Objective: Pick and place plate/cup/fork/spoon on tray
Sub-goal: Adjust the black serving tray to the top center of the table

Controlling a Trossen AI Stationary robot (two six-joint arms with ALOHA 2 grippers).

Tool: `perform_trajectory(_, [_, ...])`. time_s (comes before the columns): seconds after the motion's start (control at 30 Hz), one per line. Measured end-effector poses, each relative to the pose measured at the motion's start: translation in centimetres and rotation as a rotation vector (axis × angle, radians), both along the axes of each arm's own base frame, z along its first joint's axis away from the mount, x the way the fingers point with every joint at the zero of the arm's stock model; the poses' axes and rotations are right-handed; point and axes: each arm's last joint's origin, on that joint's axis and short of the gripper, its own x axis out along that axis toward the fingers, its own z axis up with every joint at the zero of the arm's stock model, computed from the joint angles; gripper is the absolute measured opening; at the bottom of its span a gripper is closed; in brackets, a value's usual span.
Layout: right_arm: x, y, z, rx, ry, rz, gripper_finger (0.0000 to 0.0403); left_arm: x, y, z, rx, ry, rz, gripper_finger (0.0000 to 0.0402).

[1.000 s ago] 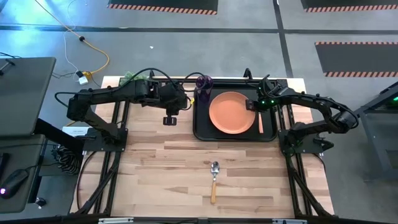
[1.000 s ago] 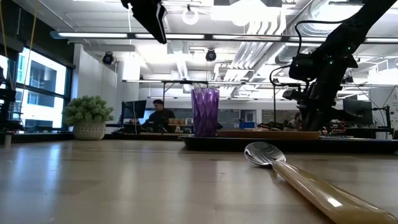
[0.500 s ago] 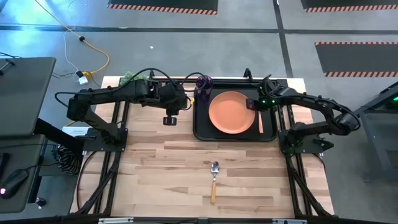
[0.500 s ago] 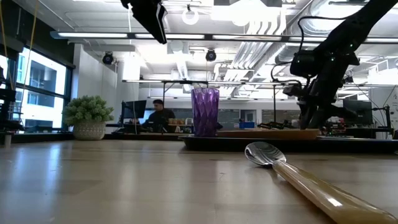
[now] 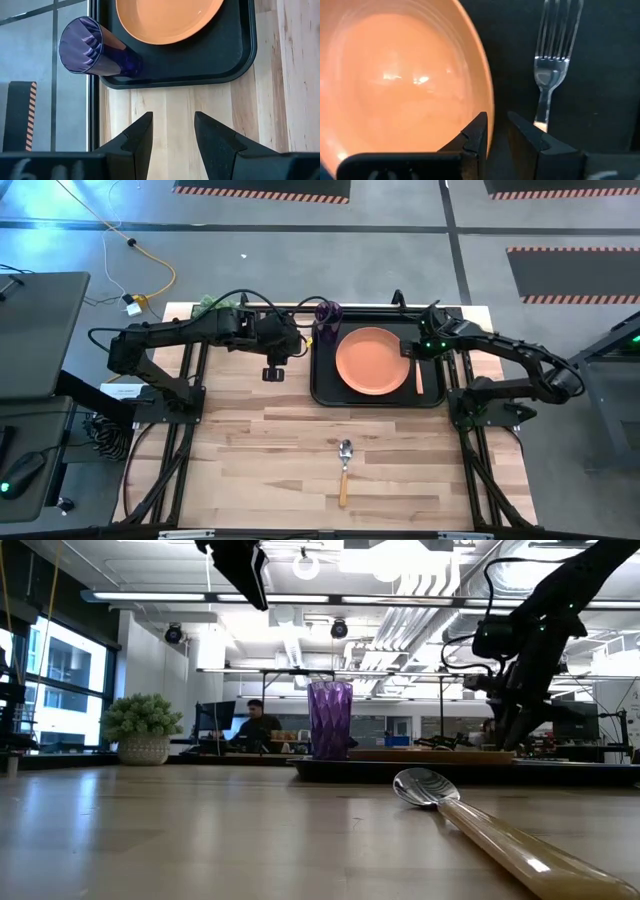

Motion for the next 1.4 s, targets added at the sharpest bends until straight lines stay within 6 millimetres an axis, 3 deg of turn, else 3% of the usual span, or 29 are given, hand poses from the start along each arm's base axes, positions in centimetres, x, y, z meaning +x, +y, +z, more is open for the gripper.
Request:
perform_trajectory(0.17, [0.0, 0.2, 2.0, -0.034, -0.077, -0.006, 0.0064, 0.0, 0.0, 0.0, -0.060, -0.045, 0.115, 0.0134])
perform_trajectory(0.47, [0.6, 1.2, 8.7, -0.201, -0.259, -0.013, 0.0064, 0.5, 0.9, -0.6, -0.327, -0.240, 0.665, 0.0133])
perform_trajectory(0.7, [0.7, 2.3, 12.0, -0.281, -0.314, 0.004, 0.0064, 2.0, 2.0, -2.8, -0.487, -0.205, 0.841, 0.0133])
perform_trajectory(0.93, [1.1, 3.0, 13.4, -0.304, -0.316, 0.035, 0.0064, 3.9, 3.1, -5.8, -0.521, -0.124, 0.934, 0.0135])
perform_trajectory(1.4, [1.1, 3.6, 13.0, -0.318, -0.260, 0.166, 0.0064, 7.5, 3.0, -11.0, -0.554, -0.122, 1.123, 0.0132])
